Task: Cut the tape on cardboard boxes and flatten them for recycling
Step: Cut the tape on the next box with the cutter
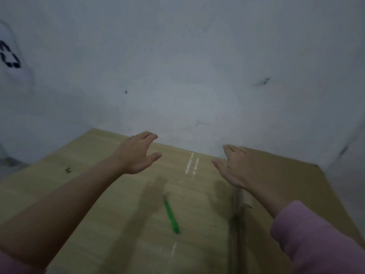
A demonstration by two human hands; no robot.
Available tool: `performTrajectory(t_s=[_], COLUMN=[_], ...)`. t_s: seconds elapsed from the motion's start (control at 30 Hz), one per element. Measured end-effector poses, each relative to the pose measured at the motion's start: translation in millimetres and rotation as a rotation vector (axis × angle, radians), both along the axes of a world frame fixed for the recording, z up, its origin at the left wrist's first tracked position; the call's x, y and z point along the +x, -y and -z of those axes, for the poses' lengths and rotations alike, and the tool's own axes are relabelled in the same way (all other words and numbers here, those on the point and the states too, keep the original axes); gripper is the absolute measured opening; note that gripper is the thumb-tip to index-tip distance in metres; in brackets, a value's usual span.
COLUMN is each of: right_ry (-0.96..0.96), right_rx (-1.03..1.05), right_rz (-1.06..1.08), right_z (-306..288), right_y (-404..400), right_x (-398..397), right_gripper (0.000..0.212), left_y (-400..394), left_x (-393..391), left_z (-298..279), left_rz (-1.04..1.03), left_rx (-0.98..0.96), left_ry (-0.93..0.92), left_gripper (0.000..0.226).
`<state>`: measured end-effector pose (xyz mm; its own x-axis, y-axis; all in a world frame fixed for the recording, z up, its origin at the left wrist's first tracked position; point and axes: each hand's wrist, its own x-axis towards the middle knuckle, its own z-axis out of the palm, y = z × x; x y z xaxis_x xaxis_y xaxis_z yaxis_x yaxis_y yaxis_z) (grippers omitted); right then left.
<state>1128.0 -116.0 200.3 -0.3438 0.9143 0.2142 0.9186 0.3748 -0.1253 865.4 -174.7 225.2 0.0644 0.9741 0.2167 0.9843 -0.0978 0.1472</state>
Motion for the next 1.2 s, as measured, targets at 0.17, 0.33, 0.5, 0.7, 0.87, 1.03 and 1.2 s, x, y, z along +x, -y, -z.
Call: performTrajectory(t_s=[0.17,0.33,0.5,0.7,0.87,1.03,1.2], right_ry=[-0.074,-0.222,-0.406,-0.438,-0.439,-0.443,-0.461], right_rx=[0.031,0.065,0.070,0.051,0.020,-0.027,-0.078], right_rz=[-0.127,-0.181,-0.231,-0.351,-0.392,-0.359,-0.260], right_z=[2.8,8.9,19.1,46.3,72.0,96.6,123.2], right_y=[-6.9,-12.1,-20.4,-38.4,-60.9,-89.7,-104.7], right_x=[-114.3,-239.8,-363.7,-497.6,-604.9,-701.1,-772.9], right_gripper=[0.060,0.054,0.049,0.040,0.039,0.038,0.037], left_y=[11.9,24.1,26.1,27.7,8.7,-32.6,-66.8], left_x=[-109.3,-222.8,-335.7,-457.2,-546.5,-635.5,-704.8], left_z=[-4.6,-2.1,3.7,19.9,43.6,65.8,90.4], left_rz=[-0.098,-0.122,-0.137,-0.211,-0.242,-0.199,-0.121], left_rx=[-0.004,-0.021,-0.038,-0.052,-0.099,-0.190,-0.266], left_ry=[-0.013,-0.016,-0.043,-0.023,0.003,-0.011,0.002], left_gripper=[0.062,0.073,0.053,0.050,0.049,0.048,0.047])
